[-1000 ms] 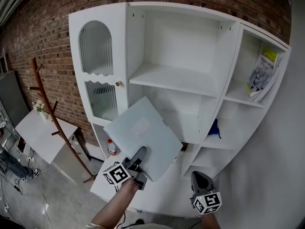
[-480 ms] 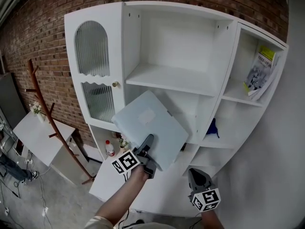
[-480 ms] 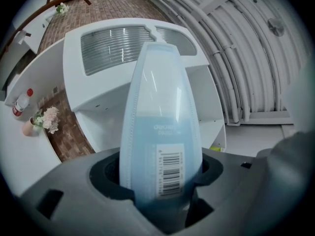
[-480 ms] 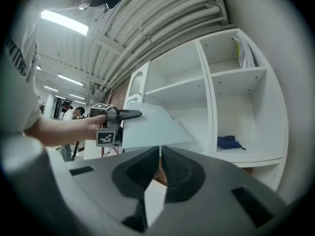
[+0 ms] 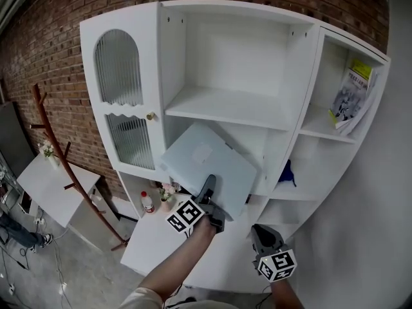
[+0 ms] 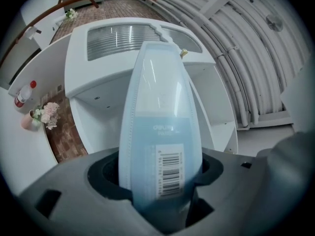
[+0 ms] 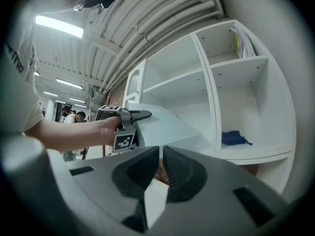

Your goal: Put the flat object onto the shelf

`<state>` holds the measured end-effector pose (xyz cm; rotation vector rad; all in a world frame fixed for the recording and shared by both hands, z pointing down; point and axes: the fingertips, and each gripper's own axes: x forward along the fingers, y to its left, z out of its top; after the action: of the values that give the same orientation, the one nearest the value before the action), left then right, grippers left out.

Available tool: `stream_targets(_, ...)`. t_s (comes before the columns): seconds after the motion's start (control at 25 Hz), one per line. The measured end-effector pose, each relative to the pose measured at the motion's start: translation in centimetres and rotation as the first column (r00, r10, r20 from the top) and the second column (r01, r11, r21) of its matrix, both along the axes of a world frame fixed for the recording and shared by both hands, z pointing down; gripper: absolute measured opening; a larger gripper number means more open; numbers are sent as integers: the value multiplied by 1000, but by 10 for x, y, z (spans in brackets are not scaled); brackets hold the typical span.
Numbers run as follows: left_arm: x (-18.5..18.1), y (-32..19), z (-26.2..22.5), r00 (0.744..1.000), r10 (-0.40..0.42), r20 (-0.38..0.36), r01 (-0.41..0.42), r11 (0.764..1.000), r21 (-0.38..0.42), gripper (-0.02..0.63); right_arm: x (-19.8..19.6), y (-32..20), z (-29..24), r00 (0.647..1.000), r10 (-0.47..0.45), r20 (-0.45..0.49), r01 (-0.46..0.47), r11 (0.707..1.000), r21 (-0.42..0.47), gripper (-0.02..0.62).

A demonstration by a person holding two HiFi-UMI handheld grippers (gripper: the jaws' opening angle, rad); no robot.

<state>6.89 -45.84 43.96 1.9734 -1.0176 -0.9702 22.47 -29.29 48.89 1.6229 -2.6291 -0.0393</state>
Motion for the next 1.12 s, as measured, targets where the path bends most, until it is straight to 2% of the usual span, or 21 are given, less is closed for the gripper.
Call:
stream_targets(0.16,7,-7,5,999,-10,-31,9,999,-33,311,2,-9,-2,1000,-14,14,14,1000,-8,34)
stream_targets(0.32,15,-10,16,996,-25,-90,15,993,-119,313,4,-15,-7,999,-14,40,14,1000,-2,34)
stream_targets(0.48,19,-13,35,989,-19,-148,-8,984,-180,313,7,-19,-5,999,-11,51,11,1000,-10,34)
stream_targets(0.64,22,-14,51,984,-14,-175,-24,976,-216,316,10,-23,-3,998,0,67,1,1000,-18,34)
stream_targets(0.92,28,-13,65,990,18,-137,-54,963,-265,354,7,-29,-2,998,-2,67,3,1000,-18,34)
stream_targets(1.12,34,-12,72,994,58,-97,-83,960,-268,376,6,-33,-2,997,1,72,0,1000,-18,34)
